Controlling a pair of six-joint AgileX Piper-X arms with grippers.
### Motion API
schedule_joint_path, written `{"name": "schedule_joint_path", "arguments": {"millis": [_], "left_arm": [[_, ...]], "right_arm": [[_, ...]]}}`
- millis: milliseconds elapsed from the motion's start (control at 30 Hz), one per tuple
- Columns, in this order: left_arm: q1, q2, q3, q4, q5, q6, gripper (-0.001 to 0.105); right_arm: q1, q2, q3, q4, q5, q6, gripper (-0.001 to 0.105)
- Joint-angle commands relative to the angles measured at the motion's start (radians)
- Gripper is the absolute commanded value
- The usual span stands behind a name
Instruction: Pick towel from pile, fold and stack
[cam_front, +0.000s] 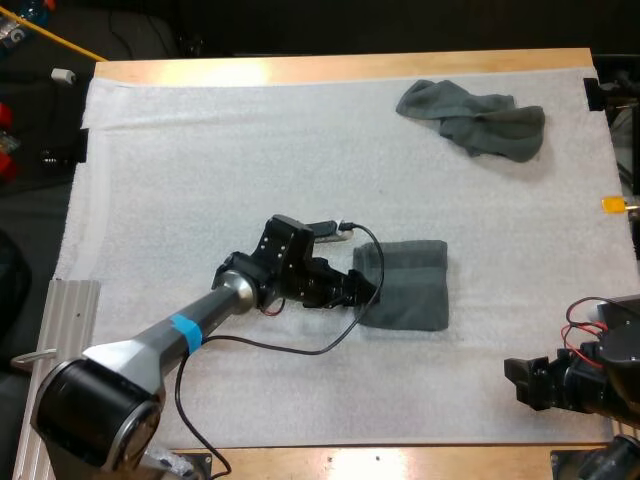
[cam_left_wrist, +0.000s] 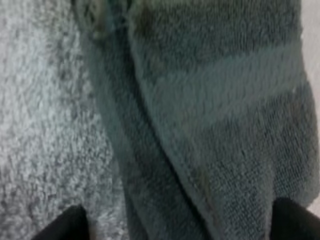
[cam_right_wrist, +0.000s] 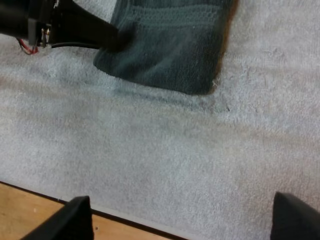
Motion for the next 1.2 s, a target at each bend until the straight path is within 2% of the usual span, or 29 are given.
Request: {"name": "schedule_joint_path", "arguments": {"millis": [0, 433, 700, 833, 900, 1133, 1167], "left_arm": [[-0.005, 0.004, -0.010, -0.014, 0.009, -0.022, 0.071], [-0.009, 0.066, -0.071, -0.015, 0.051, -0.164, 0.071], [-0.093, 0.108, -0.123, -0.003, 0.045, -0.205, 0.069], [-0.131, 0.135, -0.163, -0.003, 0.070, -0.217, 0.069], [-0.140, 0.139, -0.174, -0.003, 0.073, -0.217, 0.063], [-0.129, 0.132, -0.176, 0.022, 0.090, -0.180, 0.005], [-0.123, 0.124, -0.176, 0.044, 0.074, -0.151, 0.000]], "right_arm": [[0.001, -0.001, -0.007, 0.003, 0.004, -0.008, 0.070], [0.001, -0.001, -0.007, 0.003, 0.004, -0.008, 0.070], [0.001, -0.001, -0.007, 0.003, 0.002, -0.008, 0.070], [0.001, -0.001, -0.007, 0.003, -0.013, -0.006, 0.070], [0.001, -0.001, -0.007, 0.003, -0.013, -0.006, 0.070], [0.001, -0.001, -0.007, 0.003, -0.013, -0.006, 0.070], [0.001, -0.001, -0.007, 0.003, -0.013, -0.006, 0.070]]}}
